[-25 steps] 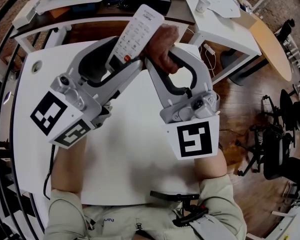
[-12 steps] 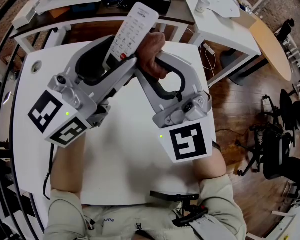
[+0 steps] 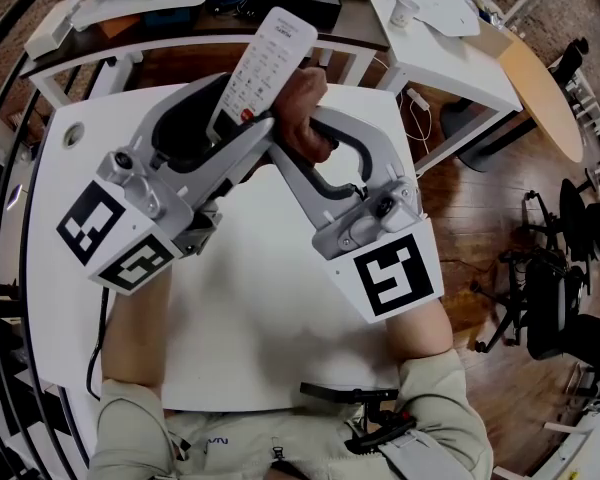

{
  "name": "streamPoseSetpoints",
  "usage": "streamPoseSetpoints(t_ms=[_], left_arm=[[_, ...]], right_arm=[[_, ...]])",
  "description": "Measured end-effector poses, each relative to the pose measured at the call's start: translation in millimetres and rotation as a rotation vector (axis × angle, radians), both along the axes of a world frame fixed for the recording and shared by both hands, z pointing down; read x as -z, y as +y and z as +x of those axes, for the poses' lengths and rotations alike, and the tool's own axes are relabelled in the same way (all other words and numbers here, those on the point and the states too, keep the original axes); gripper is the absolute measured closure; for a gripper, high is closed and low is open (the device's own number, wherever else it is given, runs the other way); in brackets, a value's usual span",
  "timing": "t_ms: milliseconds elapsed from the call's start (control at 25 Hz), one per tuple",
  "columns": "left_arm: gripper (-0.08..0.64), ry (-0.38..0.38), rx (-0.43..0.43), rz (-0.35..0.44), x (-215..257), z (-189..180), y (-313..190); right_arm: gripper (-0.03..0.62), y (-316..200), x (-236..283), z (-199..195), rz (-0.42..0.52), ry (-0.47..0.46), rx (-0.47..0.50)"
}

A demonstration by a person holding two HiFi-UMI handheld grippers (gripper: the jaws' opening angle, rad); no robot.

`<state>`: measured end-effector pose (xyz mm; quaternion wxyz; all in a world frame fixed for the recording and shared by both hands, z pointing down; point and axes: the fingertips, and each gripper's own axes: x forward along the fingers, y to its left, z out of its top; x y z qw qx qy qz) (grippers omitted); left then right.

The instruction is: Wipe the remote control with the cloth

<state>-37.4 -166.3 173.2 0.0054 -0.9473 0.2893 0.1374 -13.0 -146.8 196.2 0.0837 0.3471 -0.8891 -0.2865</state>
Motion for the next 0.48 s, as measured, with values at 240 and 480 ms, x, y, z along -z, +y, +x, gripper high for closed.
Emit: streamPoseSetpoints(t_ms=[240,480], left_arm=[[0.316,-0.010,0.009,0.008,0.9,1.1,0.8],[0.316,-0.089,0.041,0.059,-2.4,6.4,1.9]], right_arm=[[0.488,-7.3,7.2,15.2,0.030,0.011,-0.059],[0.488,-17.9,33.2,42.2,0.103,-0.075,-0.173]])
